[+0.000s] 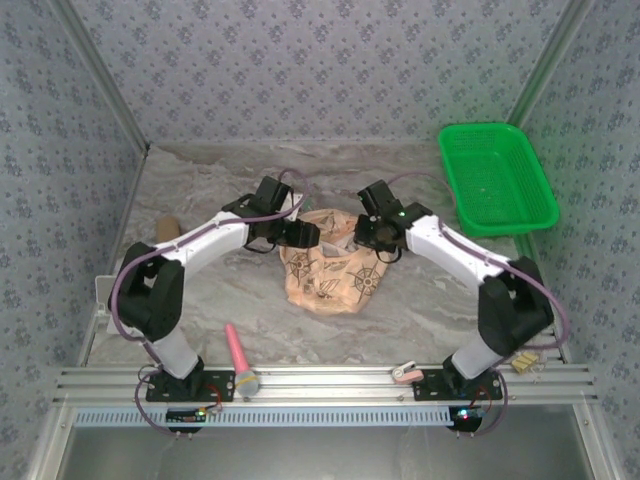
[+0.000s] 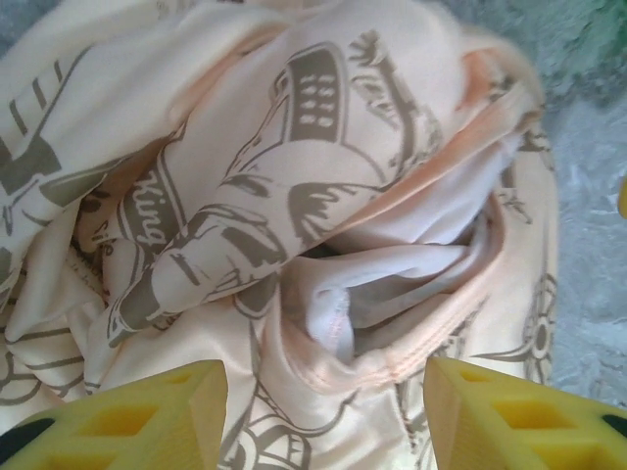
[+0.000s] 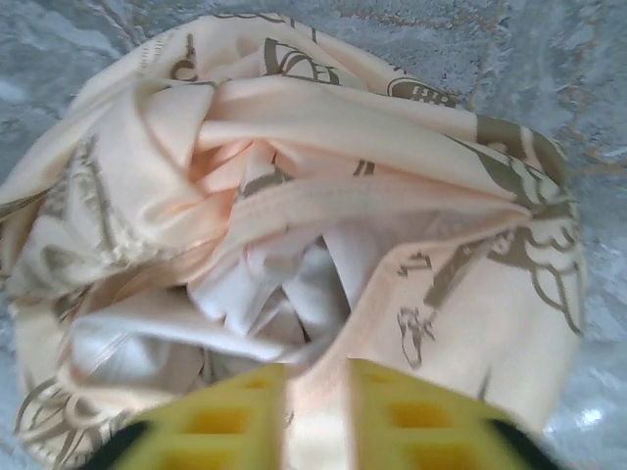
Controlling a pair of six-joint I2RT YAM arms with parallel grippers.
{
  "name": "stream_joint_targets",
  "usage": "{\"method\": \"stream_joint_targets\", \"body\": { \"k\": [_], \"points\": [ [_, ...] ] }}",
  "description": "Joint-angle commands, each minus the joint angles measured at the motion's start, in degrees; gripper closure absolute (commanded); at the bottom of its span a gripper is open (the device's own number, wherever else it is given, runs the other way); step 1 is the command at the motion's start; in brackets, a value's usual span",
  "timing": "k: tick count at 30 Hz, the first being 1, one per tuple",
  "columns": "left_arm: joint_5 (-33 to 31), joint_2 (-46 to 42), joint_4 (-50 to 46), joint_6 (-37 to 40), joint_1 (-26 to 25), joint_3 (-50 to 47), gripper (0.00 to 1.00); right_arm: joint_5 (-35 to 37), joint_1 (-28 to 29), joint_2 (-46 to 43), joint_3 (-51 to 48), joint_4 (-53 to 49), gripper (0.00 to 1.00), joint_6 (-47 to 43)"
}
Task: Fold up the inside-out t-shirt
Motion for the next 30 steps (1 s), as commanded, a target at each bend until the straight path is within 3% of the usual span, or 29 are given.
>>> {"method": "stream_joint_targets", "body": {
  "k": [1,8,18,22,27,30],
  "points": [
    [1.7,-1.5,0.0,-1.3,0.1,0.1,0.45,3.4,-0.9,0.7,-2.4,-3.2,0.5,3.2],
    [1.4,-1.9,-0.7,-1.4,0.1,0.0,0.45,3.1,-1.5,8.5,-0.5,4.5,0.51,9.9],
    [0.7,-4.0,-0.8,-2.2,0.4,-3.7,0.45,14.3,0.1,16.0,7.2,-0.1,0.49,10.8],
    [0.9,-4.2,0.0,-2.4,0.3,-4.3,0.45,14.6,0.5,17.7,8.0,0.1,0.49,11.2],
    [1.3,-4.2,-0.3,-2.3,0.3,-4.3,0.45,12.2,1.2,19.9,7.3,0.2,0.57,12.3],
    [1.5,-4.1,-0.1,-2.1,0.4,-4.7,0.45,13.6,2.1,18.9,6.3,-0.3,0.72,12.1]
  ]
}}
